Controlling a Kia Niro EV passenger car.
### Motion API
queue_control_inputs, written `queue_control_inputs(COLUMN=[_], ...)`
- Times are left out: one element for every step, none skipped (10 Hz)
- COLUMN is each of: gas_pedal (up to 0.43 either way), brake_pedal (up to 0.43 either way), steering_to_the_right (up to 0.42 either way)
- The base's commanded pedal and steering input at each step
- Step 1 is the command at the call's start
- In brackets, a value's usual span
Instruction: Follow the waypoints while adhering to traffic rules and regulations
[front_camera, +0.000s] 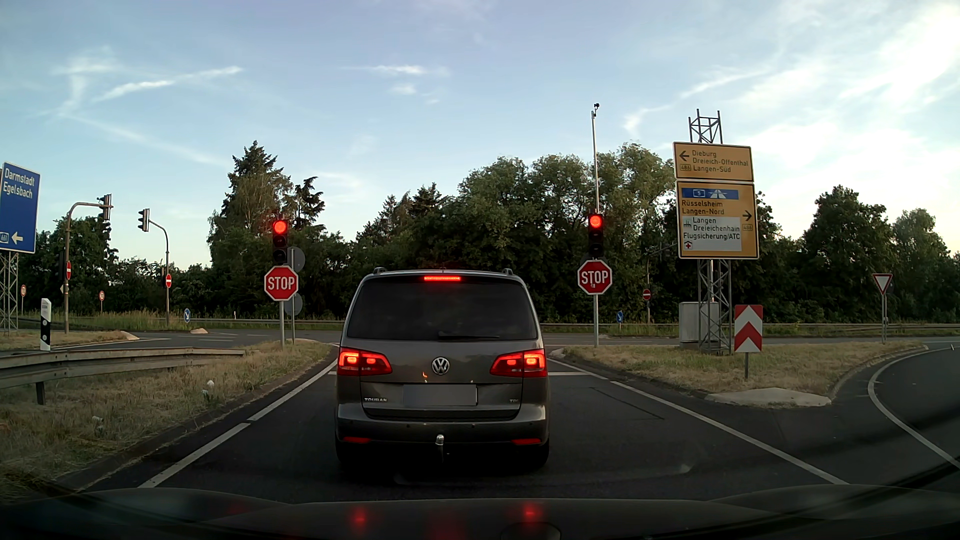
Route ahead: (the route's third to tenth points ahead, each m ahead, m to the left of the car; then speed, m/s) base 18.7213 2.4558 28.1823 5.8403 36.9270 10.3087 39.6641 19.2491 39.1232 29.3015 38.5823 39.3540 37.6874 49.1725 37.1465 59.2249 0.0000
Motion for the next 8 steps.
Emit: queue_control_inputs(gas_pedal=[0.0, 0.0, 0.0, 0.0, 0.0, 0.0, 0.0, 0.0], brake_pedal=[0.378, 0.384, 0.384, 0.378, 0.378, 0.378, 0.384, 0.378], steering_to_the_right=[-0.011, -0.011, -0.011, -0.011, -0.011, -0.011, -0.011, -0.011])
